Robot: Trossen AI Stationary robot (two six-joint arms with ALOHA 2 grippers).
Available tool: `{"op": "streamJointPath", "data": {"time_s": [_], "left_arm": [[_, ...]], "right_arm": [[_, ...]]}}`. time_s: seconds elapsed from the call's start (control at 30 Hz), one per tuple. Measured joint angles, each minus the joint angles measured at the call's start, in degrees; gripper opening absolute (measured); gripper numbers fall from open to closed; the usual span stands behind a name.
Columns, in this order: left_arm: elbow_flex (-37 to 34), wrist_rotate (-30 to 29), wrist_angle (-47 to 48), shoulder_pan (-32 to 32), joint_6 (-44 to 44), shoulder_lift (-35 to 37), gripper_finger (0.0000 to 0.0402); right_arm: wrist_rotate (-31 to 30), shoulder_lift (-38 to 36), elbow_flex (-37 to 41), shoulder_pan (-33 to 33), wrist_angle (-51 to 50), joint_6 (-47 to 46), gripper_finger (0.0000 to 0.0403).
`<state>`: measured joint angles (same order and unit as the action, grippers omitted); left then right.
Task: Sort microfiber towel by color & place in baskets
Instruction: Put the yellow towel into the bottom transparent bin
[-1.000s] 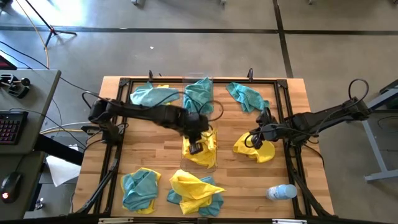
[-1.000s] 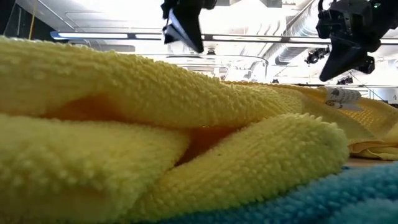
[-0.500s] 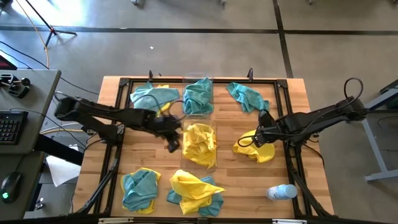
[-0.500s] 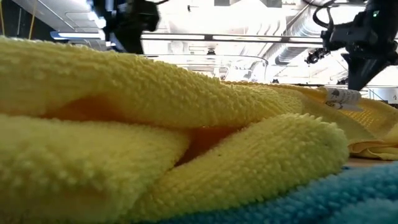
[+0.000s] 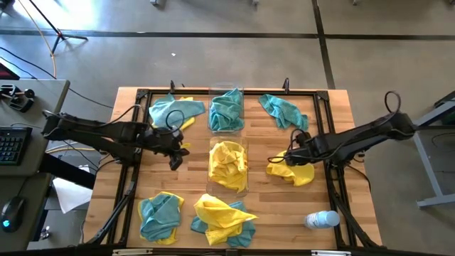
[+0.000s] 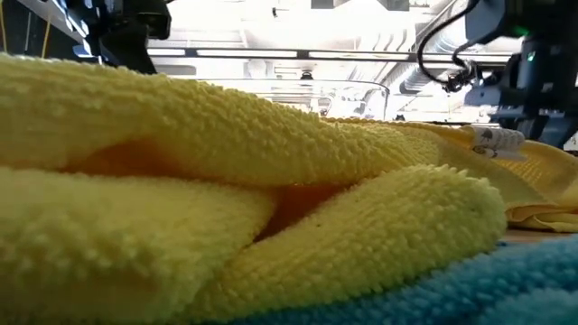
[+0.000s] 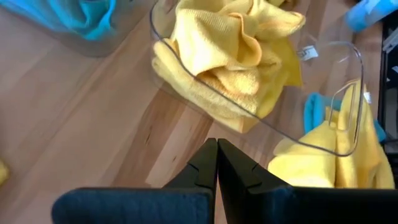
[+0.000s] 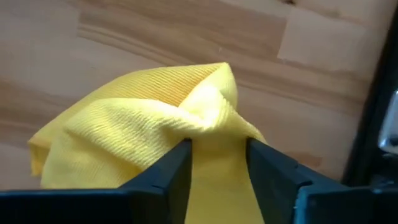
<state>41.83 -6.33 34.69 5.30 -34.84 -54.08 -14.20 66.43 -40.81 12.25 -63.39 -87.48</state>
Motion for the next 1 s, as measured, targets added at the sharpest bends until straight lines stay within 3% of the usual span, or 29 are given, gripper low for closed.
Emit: {"op": "streamJointPath", "data": {"time_s": [0.17,0.33,0.43,0.57,0.63,0.77,1.0], "left_arm": [[-1.8,0.0,0.1,0.0,0.6,2.5,0.0],[-2.3,0.0,0.2,0.0,2.1,2.8,0.0],[-2.3,0.1,0.1,0.0,2.5,2.8,0.0],[-2.4,0.1,0.1,0.0,3.6,2.8,0.0],[-2.4,0.2,0.1,0.0,4.0,2.8,0.0],[-2.3,0.2,0.1,0.0,4.0,2.8,0.0],[-2.3,0.2,0.1,0.0,6.8,2.8,0.0]], "right_arm": [[0.7,4.7,1.6,0.0,6.3,-2.5,0.0173],[1.1,10.5,2.4,0.0,9.9,-2.5,0.0158],[2.1,13.2,2.4,0.0,13.1,-2.0,0.0116],[2.2,15.4,2.3,0.0,18.2,0.1,0.0021],[2.2,15.5,1.8,0.0,19.1,0.5,0.0014],[0.4,13.9,-2.1,1.2,16.8,1.3,0.0007],[-11.7,10.8,-17.4,4.4,2.7,5.1,0.0003]]}}
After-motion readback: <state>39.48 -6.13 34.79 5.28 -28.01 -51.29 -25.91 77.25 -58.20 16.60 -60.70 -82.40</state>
